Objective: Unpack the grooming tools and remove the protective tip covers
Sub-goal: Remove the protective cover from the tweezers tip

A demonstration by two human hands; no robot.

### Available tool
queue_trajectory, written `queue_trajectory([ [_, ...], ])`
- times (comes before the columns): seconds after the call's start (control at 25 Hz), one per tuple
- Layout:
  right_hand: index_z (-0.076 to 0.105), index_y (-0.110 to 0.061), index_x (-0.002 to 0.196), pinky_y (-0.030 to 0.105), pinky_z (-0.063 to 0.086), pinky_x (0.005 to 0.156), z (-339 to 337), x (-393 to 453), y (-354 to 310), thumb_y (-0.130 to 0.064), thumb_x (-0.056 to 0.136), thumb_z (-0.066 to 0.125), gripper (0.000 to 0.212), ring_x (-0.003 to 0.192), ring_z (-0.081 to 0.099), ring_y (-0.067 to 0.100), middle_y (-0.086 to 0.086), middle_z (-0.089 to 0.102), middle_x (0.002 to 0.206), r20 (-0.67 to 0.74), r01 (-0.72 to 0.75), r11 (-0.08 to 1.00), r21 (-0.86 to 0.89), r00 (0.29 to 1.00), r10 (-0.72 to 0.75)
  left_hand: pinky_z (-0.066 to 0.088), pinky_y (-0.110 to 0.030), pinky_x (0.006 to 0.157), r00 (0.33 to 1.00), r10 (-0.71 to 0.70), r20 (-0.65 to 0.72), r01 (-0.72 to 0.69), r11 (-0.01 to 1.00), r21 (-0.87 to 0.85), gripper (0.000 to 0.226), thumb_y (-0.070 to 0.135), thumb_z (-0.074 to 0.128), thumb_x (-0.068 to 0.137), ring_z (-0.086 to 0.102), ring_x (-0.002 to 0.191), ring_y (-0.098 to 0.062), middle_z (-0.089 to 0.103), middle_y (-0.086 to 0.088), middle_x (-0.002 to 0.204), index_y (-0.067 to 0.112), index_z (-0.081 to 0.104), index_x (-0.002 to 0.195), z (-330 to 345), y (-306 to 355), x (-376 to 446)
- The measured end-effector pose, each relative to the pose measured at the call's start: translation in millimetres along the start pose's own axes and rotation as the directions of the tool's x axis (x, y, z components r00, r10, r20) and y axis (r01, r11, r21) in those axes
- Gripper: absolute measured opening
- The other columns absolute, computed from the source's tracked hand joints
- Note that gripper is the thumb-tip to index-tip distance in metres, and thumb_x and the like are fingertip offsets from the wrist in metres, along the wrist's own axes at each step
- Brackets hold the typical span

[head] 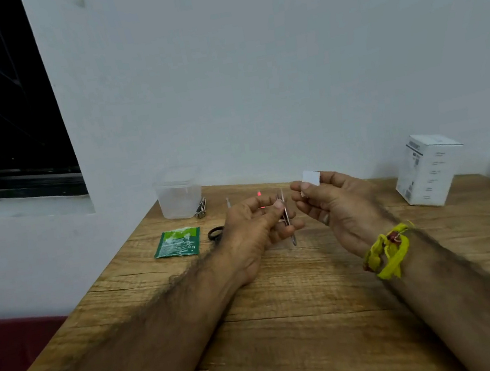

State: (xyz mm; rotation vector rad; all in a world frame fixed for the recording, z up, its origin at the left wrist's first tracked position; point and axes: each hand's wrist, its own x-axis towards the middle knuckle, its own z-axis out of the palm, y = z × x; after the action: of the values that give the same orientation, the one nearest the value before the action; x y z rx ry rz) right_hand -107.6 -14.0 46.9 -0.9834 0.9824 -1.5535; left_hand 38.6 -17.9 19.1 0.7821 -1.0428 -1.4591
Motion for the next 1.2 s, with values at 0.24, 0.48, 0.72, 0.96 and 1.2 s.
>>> queue_trajectory([
  [0.24, 0.070, -0.009, 0.087, 0.025, 0.058, 0.060, 0, -3, 6, 0.000, 0.086, 0.072, 0.008, 0.068, 0.067, 0.015, 0.005, 0.070, 0.076, -0.097, 0.118, 0.978, -0.172, 0.986, -0.136, 0.058, -0.021, 0.054, 0.999, 0.032, 0.033, -0.034, 0.998, 0.062, 0.014, 0.009, 0.062, 0.097, 0.077, 0.071, -0.022, 0.077, -0.008, 0.079, 0.000, 0.065, 0.109, 2, 2, -6],
  [0.48, 0.071, -0.006, 0.082, 0.030, 0.062, 0.066, -4, -5, 2, 0.007, 0.084, 0.071, 0.013, 0.071, 0.072, 0.024, 0.012, 0.074, 0.075, -0.066, 0.108, 0.986, -0.129, 0.991, -0.118, 0.059, -0.023, 0.056, 0.997, 0.067, 0.036, -0.069, 0.997, 0.043, 0.016, 0.010, 0.065, 0.096, 0.077, 0.072, -0.023, 0.079, -0.012, 0.086, 0.001, 0.067, 0.109, 1, -2, -2],
  [0.72, 0.066, 0.001, 0.092, 0.031, 0.061, 0.075, -2, -7, -1, 0.010, 0.087, 0.062, 0.011, 0.086, 0.073, 0.031, 0.027, 0.073, 0.098, -0.016, 0.089, 0.994, -0.063, 0.996, -0.090, 0.059, -0.022, 0.057, 0.998, 0.056, 0.032, -0.055, 0.998, -0.008, 0.013, 0.009, 0.065, 0.095, 0.077, 0.074, -0.025, 0.078, -0.012, 0.084, 0.003, 0.069, 0.106, -2, 1, -3],
  [0.96, 0.067, 0.002, 0.084, 0.030, 0.060, 0.070, -2, -5, -5, -0.005, 0.090, 0.066, 0.009, 0.082, 0.075, 0.030, 0.023, 0.074, 0.090, -0.030, 0.140, 0.989, -0.055, 0.989, -0.142, 0.061, -0.023, 0.059, 0.999, 0.041, 0.017, -0.040, 0.999, -0.030, 0.012, 0.008, 0.066, 0.094, 0.077, 0.076, -0.028, 0.077, -0.013, 0.082, 0.004, 0.068, 0.104, -2, 1, -2],
  [1.2, 0.050, -0.007, 0.101, 0.025, 0.059, 0.068, -4, -3, 4, 0.007, 0.091, 0.063, 0.022, 0.077, 0.075, 0.023, 0.013, 0.076, 0.084, -0.011, 0.227, 0.963, -0.148, 0.973, -0.231, 0.060, -0.025, 0.057, 0.999, 0.051, 0.003, -0.051, 0.998, -0.032, 0.012, 0.009, 0.066, 0.094, 0.077, 0.075, -0.027, 0.077, -0.011, 0.083, 0.005, 0.067, 0.105, -2, 0, -1],
])
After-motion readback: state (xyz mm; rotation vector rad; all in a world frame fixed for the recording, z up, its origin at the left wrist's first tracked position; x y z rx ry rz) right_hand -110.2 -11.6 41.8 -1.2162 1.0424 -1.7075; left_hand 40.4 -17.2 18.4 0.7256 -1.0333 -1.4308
